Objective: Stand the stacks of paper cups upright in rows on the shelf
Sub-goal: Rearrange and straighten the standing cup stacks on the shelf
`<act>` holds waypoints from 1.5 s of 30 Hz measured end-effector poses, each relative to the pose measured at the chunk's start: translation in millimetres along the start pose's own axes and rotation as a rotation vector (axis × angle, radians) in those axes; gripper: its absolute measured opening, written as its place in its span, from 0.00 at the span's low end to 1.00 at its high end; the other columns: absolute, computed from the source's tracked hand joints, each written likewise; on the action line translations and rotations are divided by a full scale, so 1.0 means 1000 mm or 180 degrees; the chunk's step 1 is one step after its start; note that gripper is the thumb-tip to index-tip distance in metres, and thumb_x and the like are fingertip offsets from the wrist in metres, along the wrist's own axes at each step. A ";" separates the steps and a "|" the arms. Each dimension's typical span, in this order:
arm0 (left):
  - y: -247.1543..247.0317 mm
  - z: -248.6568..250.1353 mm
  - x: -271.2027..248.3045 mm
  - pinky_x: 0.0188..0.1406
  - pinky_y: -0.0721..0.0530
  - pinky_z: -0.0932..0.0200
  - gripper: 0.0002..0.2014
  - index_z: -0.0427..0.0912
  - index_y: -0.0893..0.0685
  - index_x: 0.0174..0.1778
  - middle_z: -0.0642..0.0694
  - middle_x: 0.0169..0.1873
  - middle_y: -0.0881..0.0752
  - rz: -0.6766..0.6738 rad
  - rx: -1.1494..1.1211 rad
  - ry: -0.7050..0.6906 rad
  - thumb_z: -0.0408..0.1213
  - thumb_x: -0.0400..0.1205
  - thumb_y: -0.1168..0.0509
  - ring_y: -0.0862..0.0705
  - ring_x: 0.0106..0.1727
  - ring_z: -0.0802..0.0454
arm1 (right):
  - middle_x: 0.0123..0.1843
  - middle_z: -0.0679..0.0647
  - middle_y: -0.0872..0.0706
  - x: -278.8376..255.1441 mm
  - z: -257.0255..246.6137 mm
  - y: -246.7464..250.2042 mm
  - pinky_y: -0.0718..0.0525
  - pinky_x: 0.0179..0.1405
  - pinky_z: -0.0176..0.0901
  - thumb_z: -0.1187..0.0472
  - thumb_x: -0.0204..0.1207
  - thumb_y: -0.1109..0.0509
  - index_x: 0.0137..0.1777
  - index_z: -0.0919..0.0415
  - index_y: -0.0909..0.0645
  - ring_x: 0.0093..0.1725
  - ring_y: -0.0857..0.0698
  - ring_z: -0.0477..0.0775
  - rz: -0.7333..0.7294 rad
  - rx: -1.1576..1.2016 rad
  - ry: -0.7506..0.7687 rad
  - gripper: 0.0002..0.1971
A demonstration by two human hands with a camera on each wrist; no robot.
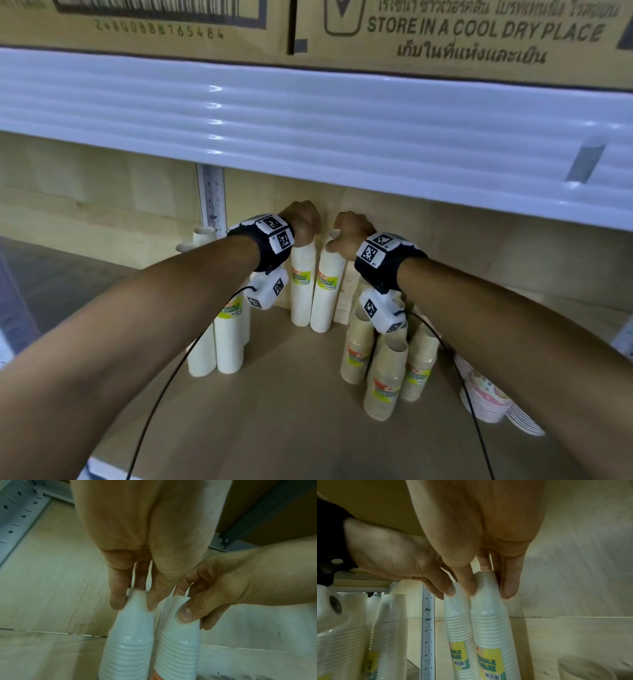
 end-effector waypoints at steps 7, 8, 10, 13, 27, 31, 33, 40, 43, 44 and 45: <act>-0.004 -0.002 0.009 0.54 0.27 0.63 0.18 0.40 0.18 0.68 0.44 0.71 0.23 0.0080 -0.0111 0.0083 0.25 0.83 0.41 0.23 0.71 0.46 | 0.67 0.56 0.18 0.008 -0.005 0.001 0.24 0.50 0.39 0.61 0.78 0.29 0.68 0.58 0.22 0.64 0.18 0.56 0.0077 0.0096 0.0175 0.18; -0.005 -0.002 0.009 0.56 0.27 0.62 0.18 0.40 0.19 0.69 0.44 0.71 0.23 0.0081 -0.0111 0.0101 0.26 0.84 0.42 0.23 0.71 0.45 | 0.69 0.56 0.18 0.008 -0.006 0.000 0.24 0.52 0.39 0.62 0.79 0.30 0.70 0.59 0.23 0.66 0.19 0.56 0.0099 0.0109 0.0201 0.19; -0.006 -0.002 0.009 0.58 0.25 0.59 0.19 0.39 0.20 0.71 0.42 0.72 0.23 0.0076 -0.0072 0.0138 0.26 0.84 0.42 0.22 0.71 0.44 | 0.73 0.56 0.20 0.008 -0.009 -0.001 0.26 0.55 0.38 0.63 0.80 0.31 0.73 0.59 0.25 0.70 0.20 0.56 0.0133 0.0129 0.0222 0.21; -0.005 -0.001 0.007 0.61 0.24 0.57 0.19 0.39 0.22 0.72 0.41 0.72 0.23 0.0085 -0.0080 0.0128 0.27 0.85 0.43 0.23 0.72 0.43 | 0.72 0.55 0.19 0.007 -0.012 -0.002 0.27 0.53 0.36 0.64 0.80 0.31 0.72 0.58 0.24 0.70 0.20 0.55 0.0140 0.0147 0.0247 0.20; 0.054 0.002 -0.036 0.58 0.33 0.68 0.21 0.43 0.23 0.75 0.46 0.76 0.28 0.0240 0.0041 0.0001 0.30 0.85 0.38 0.28 0.76 0.49 | 0.73 0.60 0.26 -0.005 -0.056 0.017 0.24 0.63 0.43 0.55 0.80 0.32 0.75 0.61 0.29 0.72 0.25 0.61 0.0321 -0.0199 0.0497 0.26; 0.080 -0.013 -0.058 0.56 0.33 0.66 0.20 0.44 0.23 0.75 0.45 0.74 0.25 0.0230 0.0267 0.0067 0.33 0.85 0.38 0.27 0.74 0.48 | 0.75 0.61 0.29 -0.010 -0.088 0.011 0.23 0.69 0.51 0.52 0.78 0.32 0.78 0.60 0.31 0.74 0.27 0.61 0.0199 -0.0187 0.0586 0.30; 0.093 -0.027 -0.068 0.54 0.33 0.65 0.19 0.44 0.22 0.73 0.44 0.72 0.23 0.0246 0.0361 0.0180 0.34 0.85 0.36 0.25 0.72 0.47 | 0.74 0.60 0.28 -0.016 -0.109 0.009 0.22 0.67 0.50 0.52 0.77 0.32 0.76 0.59 0.29 0.72 0.25 0.61 0.0185 -0.0152 0.0757 0.28; 0.121 -0.077 -0.105 0.52 0.28 0.64 0.18 0.41 0.18 0.70 0.44 0.64 0.21 0.0211 0.0742 0.0533 0.36 0.84 0.33 0.22 0.68 0.46 | 0.66 0.58 0.19 -0.040 -0.171 -0.008 0.20 0.57 0.43 0.50 0.79 0.31 0.68 0.60 0.21 0.63 0.18 0.58 -0.0027 0.0083 0.1253 0.21; 0.112 -0.098 -0.117 0.36 0.29 0.69 0.12 0.34 0.15 0.59 0.40 0.59 0.20 -0.0034 0.0921 0.0678 0.37 0.85 0.35 0.23 0.55 0.49 | 0.58 0.58 0.17 -0.047 -0.186 -0.015 0.19 0.48 0.42 0.52 0.78 0.30 0.62 0.63 0.18 0.55 0.15 0.59 -0.0158 0.0146 0.1274 0.18; 0.110 -0.105 -0.121 0.31 0.33 0.70 0.09 0.34 0.17 0.53 0.40 0.55 0.21 -0.0078 0.0940 0.0757 0.37 0.85 0.35 0.26 0.52 0.50 | 0.55 0.57 0.16 -0.049 -0.190 -0.019 0.18 0.46 0.42 0.53 0.77 0.30 0.60 0.64 0.17 0.53 0.15 0.59 -0.0200 0.0124 0.1275 0.17; 0.110 -0.112 -0.124 0.31 0.33 0.69 0.09 0.34 0.17 0.53 0.41 0.55 0.21 -0.0089 0.0942 0.0807 0.37 0.84 0.34 0.26 0.51 0.51 | 0.52 0.57 0.16 -0.049 -0.193 -0.024 0.18 0.42 0.41 0.53 0.77 0.30 0.55 0.63 0.17 0.51 0.14 0.58 -0.0255 0.0080 0.1256 0.14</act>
Point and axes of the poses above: each hand's wrist, its own x-axis towards the middle knuckle, its own y-axis out of the back of the hand, z = x × y, the point moved 10 cm from there along x, towards the middle knuckle
